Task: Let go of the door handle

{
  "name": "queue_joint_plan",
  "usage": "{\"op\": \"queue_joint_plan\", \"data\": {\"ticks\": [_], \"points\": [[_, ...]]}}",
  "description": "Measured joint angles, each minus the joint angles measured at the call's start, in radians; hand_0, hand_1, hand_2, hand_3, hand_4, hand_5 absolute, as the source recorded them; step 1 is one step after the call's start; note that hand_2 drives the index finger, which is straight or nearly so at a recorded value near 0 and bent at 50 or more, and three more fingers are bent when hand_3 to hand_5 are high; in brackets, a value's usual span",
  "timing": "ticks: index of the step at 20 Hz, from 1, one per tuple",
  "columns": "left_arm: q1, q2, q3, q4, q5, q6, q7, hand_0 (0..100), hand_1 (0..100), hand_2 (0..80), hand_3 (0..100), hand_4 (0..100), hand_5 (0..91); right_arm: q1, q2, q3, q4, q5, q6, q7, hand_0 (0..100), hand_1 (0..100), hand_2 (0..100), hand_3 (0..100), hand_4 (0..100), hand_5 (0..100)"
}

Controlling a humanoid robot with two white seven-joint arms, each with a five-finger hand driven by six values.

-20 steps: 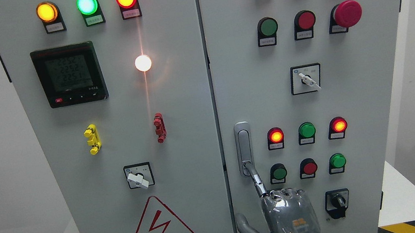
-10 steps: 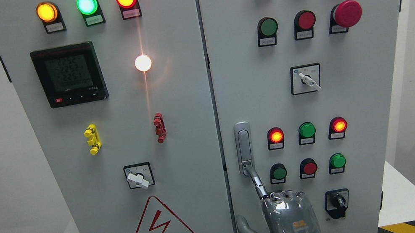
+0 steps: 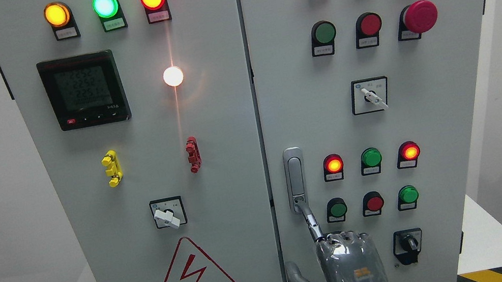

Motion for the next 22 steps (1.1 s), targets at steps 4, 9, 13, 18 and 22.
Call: {"op": "queue_joint_plan", "data": {"ticks": [4, 9, 13, 18, 22], "points": [[0.000, 0.000, 0.000, 0.000, 0.000, 0.000, 0.000, 12, 56, 0.0, 0, 0, 0.0, 0.001, 0.000, 0.001, 0.001, 0.000, 0.000, 0.000, 37, 32, 1, 100, 100, 100], [0.000, 0.000, 0.000, 0.000, 0.000, 0.000, 0.000, 12, 56, 0.0, 0, 0, 0.0, 0.001, 0.000, 0.001, 0.005, 0.000, 0.000, 0.000, 37, 32, 2, 100, 100, 100], [0.000, 0.000, 0.000, 0.000, 0.000, 0.000, 0.000, 12, 56, 0.0, 0, 0, 0.0, 0.002, 0.000, 0.001, 0.011, 0.000, -0.001, 0.000, 37, 32, 2, 100, 100, 100], [0.000, 0.000, 0.000, 0.000, 0.000, 0.000, 0.000, 12, 56, 0.0, 0, 0, 0.0, 0.004, 0.000, 0.001, 0.019, 0.000, -0.003, 0.000, 37, 32, 2, 100, 100, 100], [0.000, 0.000, 0.000, 0.000, 0.000, 0.000, 0.000, 12, 56, 0.0, 0, 0, 0.0, 0.004, -0.001, 0.001, 0.019, 0.000, -0.003, 0.000, 37, 32, 2, 100, 100, 100]]}}
